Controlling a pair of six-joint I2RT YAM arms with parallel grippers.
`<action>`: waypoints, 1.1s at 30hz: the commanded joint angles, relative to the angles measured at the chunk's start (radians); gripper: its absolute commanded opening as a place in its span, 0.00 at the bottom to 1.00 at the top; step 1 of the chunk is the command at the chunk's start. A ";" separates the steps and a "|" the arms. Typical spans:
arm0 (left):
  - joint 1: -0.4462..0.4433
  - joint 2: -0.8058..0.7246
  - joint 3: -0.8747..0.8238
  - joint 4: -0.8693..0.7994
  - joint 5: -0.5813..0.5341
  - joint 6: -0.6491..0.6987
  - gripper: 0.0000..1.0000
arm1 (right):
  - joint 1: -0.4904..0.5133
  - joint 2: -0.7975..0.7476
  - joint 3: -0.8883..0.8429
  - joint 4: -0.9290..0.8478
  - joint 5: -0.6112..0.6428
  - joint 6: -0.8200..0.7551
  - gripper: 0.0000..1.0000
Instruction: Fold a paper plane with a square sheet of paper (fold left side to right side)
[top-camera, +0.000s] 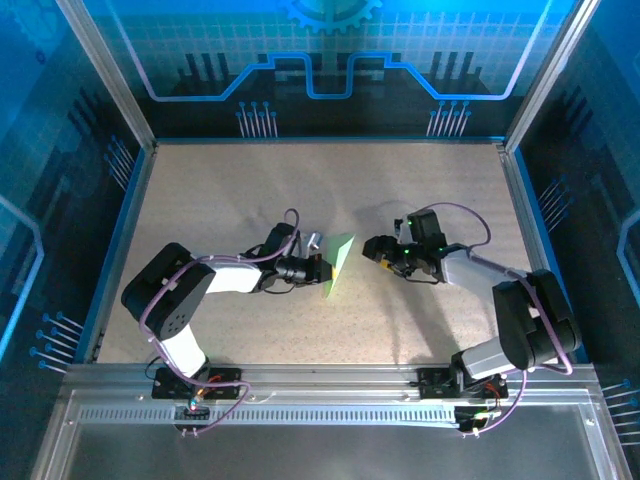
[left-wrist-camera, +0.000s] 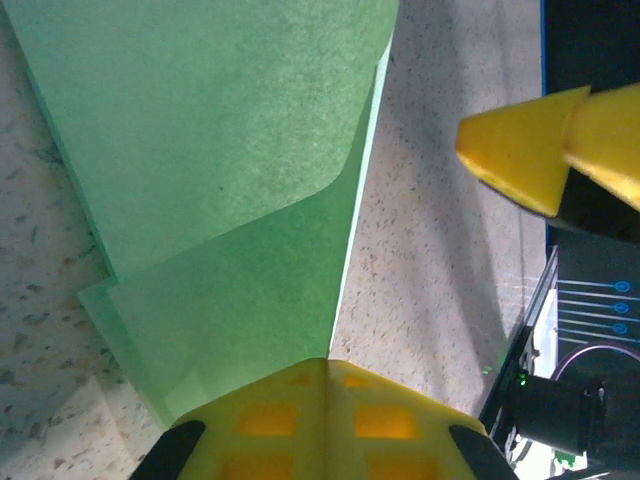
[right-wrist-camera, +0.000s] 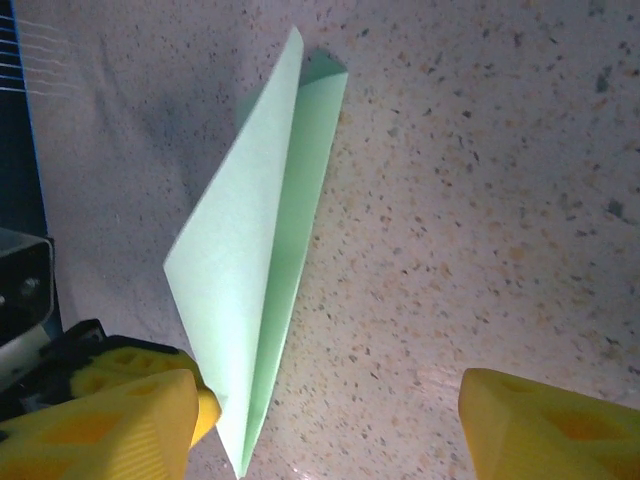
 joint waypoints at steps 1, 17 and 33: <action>-0.014 -0.044 0.019 -0.101 -0.029 0.091 0.00 | 0.010 0.026 0.064 -0.043 -0.026 0.037 0.71; -0.267 -0.110 0.222 -0.543 -0.484 0.422 0.00 | -0.036 0.199 0.319 -0.349 -0.074 0.070 0.73; -0.345 -0.062 0.289 -0.601 -0.606 0.501 0.00 | -0.034 0.254 0.327 -0.371 -0.092 0.060 0.41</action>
